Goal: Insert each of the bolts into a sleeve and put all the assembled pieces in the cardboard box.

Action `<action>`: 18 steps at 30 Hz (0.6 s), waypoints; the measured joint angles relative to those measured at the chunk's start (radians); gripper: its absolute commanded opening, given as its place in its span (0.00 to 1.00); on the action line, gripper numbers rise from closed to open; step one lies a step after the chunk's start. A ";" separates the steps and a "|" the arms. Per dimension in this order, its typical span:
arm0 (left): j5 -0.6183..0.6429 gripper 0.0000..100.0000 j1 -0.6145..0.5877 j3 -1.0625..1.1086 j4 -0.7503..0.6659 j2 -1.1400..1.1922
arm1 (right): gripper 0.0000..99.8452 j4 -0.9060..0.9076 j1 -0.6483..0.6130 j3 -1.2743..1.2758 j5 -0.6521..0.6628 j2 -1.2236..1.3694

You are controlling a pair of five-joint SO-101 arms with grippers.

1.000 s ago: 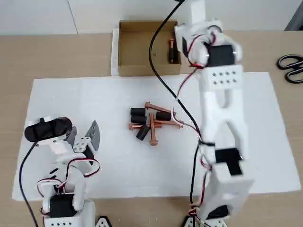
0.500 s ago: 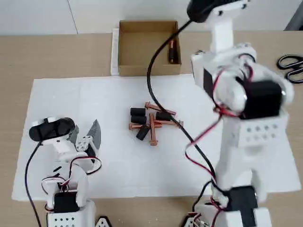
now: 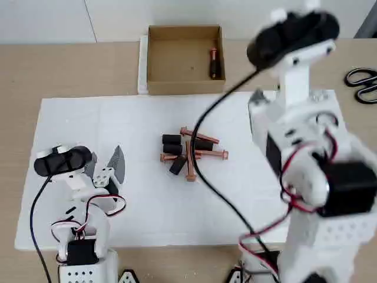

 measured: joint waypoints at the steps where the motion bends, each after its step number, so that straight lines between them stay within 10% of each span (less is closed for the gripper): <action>1: 0.000 0.21 0.000 0.000 0.000 0.000 | 0.12 0.000 -0.002 0.044 0.000 -0.028; 9: 0.000 0.21 0.000 0.000 0.000 0.000 | 0.12 0.000 0.002 0.321 -0.014 -0.216; 18: 0.000 0.21 0.000 0.000 0.000 0.000 | 0.12 -0.055 0.005 0.644 -0.377 -0.322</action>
